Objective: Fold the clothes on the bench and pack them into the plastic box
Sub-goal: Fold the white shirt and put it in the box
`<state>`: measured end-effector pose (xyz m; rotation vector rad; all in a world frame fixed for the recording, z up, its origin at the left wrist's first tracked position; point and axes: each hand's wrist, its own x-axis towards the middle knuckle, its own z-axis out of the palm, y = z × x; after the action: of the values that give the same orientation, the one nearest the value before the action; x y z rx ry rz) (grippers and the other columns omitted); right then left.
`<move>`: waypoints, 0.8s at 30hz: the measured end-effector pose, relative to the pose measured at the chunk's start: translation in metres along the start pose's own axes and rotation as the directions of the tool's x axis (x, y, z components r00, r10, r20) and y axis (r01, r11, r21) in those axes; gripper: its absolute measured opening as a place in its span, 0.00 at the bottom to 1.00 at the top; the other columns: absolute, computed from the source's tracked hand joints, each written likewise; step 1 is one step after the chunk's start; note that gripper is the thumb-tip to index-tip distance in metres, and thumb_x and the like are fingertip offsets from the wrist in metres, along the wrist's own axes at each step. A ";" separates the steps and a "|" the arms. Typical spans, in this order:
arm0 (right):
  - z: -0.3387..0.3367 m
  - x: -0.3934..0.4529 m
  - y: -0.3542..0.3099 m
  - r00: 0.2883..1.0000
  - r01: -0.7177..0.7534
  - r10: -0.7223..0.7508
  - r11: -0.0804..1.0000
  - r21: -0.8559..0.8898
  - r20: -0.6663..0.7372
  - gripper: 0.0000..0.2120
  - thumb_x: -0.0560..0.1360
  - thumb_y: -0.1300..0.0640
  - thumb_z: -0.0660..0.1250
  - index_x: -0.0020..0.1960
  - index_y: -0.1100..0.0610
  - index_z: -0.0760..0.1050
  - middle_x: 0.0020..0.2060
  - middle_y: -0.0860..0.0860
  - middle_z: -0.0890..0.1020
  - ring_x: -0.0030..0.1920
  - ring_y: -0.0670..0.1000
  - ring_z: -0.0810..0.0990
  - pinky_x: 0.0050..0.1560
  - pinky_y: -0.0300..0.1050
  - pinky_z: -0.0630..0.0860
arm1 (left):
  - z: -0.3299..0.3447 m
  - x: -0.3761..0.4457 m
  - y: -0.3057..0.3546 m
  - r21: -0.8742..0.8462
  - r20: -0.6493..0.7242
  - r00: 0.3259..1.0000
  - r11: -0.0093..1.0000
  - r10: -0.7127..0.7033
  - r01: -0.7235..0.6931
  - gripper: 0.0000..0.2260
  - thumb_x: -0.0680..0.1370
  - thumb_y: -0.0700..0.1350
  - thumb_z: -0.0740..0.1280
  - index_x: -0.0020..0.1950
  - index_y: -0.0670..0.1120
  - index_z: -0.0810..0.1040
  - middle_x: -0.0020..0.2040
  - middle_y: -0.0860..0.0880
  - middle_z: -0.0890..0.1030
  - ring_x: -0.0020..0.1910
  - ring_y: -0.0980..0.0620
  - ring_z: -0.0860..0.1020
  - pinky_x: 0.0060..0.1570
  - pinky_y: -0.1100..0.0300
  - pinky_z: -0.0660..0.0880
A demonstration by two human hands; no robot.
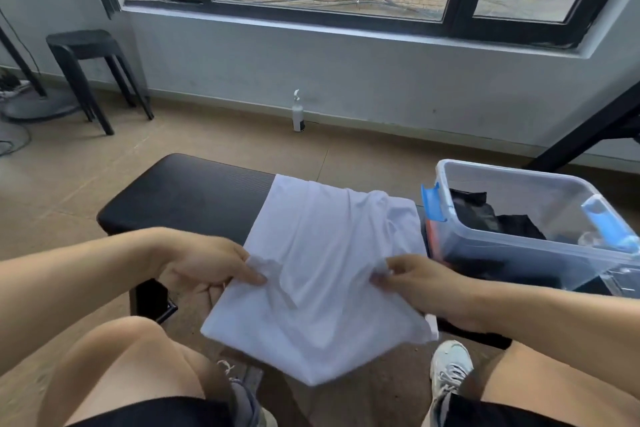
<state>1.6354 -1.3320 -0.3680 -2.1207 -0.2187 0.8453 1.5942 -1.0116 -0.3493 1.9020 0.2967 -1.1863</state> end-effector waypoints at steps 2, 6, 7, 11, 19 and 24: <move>-0.007 0.025 0.004 0.969 0.088 -0.064 0.992 0.089 -0.237 0.10 0.79 0.48 0.66 0.46 0.51 0.84 0.42 0.47 0.86 0.45 0.47 0.83 0.48 0.45 0.78 | -0.014 0.007 0.004 -0.032 -0.113 0.993 0.999 0.036 -0.040 0.14 0.82 0.51 0.65 0.58 0.41 0.80 0.36 0.45 0.83 0.30 0.49 0.80 0.31 0.60 0.76; -0.019 0.074 0.001 0.813 0.183 -0.066 0.972 0.146 -0.579 0.15 0.80 0.46 0.62 0.40 0.54 0.74 0.36 0.49 0.76 0.39 0.50 0.73 0.40 0.47 0.69 | -0.045 0.039 0.020 -0.282 -0.410 0.889 0.899 0.203 -0.335 0.15 0.83 0.52 0.63 0.60 0.43 0.81 0.53 0.45 0.86 0.52 0.45 0.84 0.52 0.51 0.78; -0.022 0.088 -0.001 0.788 0.189 -0.039 0.965 0.182 -0.614 0.14 0.80 0.46 0.62 0.43 0.54 0.76 0.38 0.48 0.78 0.39 0.50 0.74 0.42 0.47 0.71 | -0.051 0.047 0.028 -0.315 -0.530 0.822 0.851 0.210 -0.421 0.14 0.84 0.51 0.62 0.60 0.42 0.80 0.51 0.45 0.87 0.51 0.45 0.84 0.52 0.50 0.79; -0.034 0.142 -0.010 0.682 0.257 0.136 0.876 0.409 -0.719 0.11 0.80 0.48 0.63 0.52 0.54 0.78 0.42 0.51 0.81 0.43 0.54 0.79 0.45 0.47 0.74 | -0.080 0.086 0.064 -0.290 -0.748 0.627 0.743 0.217 -0.603 0.13 0.84 0.50 0.61 0.61 0.43 0.76 0.53 0.44 0.84 0.49 0.45 0.83 0.45 0.51 0.80; -0.022 0.191 -0.012 0.718 -0.222 0.131 0.974 -0.046 -0.684 0.34 0.78 0.56 0.62 0.80 0.56 0.53 0.79 0.55 0.56 0.77 0.59 0.59 0.75 0.55 0.59 | -0.102 0.143 0.085 -0.023 -0.793 0.592 0.963 0.147 -0.270 0.54 0.62 0.69 0.76 0.78 0.44 0.59 0.75 0.44 0.68 0.71 0.42 0.69 0.68 0.47 0.70; 0.009 0.131 0.019 0.951 -0.060 -0.196 0.642 -0.764 -0.240 0.30 0.75 0.35 0.63 0.73 0.45 0.64 0.70 0.48 0.66 0.71 0.55 0.64 0.67 0.57 0.67 | -0.076 0.151 0.029 0.306 -0.689 0.725 0.910 0.008 0.280 0.47 0.65 0.66 0.77 0.72 0.40 0.64 0.67 0.42 0.72 0.57 0.43 0.77 0.49 0.51 0.77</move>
<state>1.7269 -1.2828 -0.4512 -2.9865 -0.5786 0.3669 1.7374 -1.0048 -0.4443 2.6857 0.6444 -0.6000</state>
